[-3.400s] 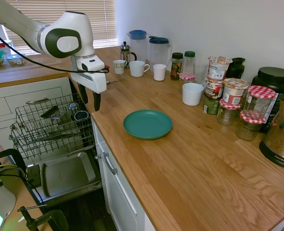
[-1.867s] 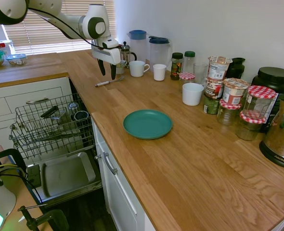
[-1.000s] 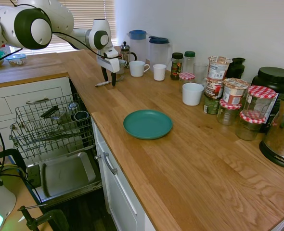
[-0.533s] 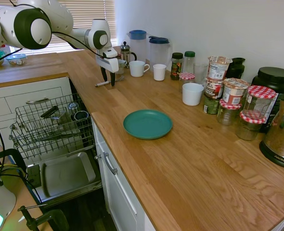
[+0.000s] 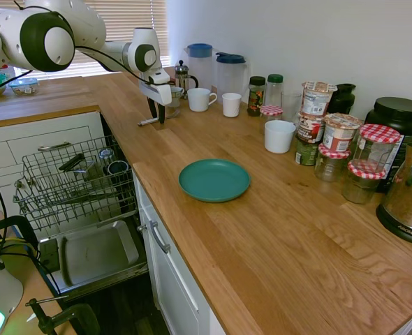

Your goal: Put the fork in the dishwasher

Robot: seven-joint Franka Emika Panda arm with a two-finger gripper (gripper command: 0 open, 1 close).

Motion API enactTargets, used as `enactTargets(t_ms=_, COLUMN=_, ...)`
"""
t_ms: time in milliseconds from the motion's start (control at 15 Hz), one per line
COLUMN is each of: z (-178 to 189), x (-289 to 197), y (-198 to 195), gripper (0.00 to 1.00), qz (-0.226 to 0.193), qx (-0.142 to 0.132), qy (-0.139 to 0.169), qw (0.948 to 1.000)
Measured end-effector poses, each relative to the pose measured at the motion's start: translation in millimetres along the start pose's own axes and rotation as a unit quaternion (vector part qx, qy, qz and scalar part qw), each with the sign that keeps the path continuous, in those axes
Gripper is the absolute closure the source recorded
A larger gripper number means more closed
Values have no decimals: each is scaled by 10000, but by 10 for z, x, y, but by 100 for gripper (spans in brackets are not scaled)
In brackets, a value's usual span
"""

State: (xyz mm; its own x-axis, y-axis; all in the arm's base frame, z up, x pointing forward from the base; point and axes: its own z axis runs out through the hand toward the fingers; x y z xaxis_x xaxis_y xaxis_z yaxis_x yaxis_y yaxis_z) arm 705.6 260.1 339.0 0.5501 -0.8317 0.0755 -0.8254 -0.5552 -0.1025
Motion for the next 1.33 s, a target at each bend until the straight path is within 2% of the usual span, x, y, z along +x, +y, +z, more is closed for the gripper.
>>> enactTargets(t_ms=333, z=7, x=60, y=7, gripper=100, qz=48, qx=49, qy=21, qw=10000)
enactTargets(t_ms=733, z=-39, x=164, y=5, gripper=100, qz=122, qx=244, qy=76, qw=9996)
enactTargets(t_ms=1000, z=-398, x=320, y=209, gripper=100, qz=247, qx=476, qy=183, qw=9984)
enactTargets(t_ms=1200, z=-716, x=192, y=493, gripper=100, qz=250, qx=450, qy=182, qw=9985)
enactTargets(t_ms=1333, z=-871, x=-77, y=684, gripper=100, qz=195, qx=400, qy=133, qw=9989)
